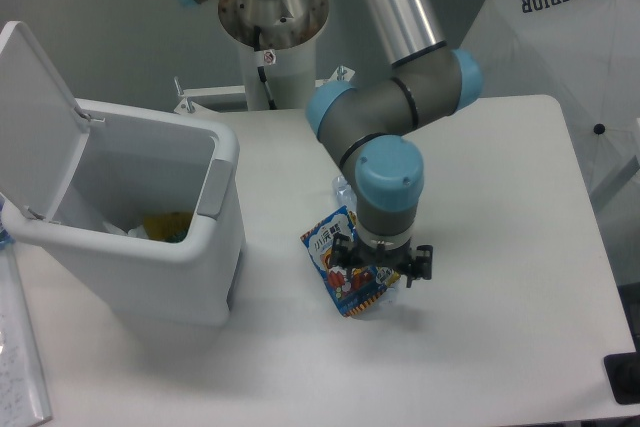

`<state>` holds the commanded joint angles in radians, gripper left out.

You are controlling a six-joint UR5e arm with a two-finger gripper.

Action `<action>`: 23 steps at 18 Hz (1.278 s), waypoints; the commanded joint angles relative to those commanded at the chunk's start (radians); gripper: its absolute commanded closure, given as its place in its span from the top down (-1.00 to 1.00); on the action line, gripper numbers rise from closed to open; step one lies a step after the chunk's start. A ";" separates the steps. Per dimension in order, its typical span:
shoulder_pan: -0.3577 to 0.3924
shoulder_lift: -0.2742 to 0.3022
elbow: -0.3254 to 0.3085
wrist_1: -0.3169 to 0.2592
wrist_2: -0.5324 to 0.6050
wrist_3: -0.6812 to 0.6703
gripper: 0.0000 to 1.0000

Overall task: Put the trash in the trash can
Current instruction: 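Close the gripper on the snack wrapper and lift it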

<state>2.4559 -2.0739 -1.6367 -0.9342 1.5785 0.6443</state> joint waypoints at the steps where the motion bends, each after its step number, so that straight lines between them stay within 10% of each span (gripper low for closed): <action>1: 0.000 -0.002 -0.002 -0.002 0.002 0.002 0.48; 12: -0.008 0.015 -0.009 -0.014 0.000 -0.026 -1.00; 23: 0.006 0.089 0.023 -0.015 -0.118 -0.071 -1.00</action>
<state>2.4620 -1.9852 -1.6138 -0.9495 1.4606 0.5737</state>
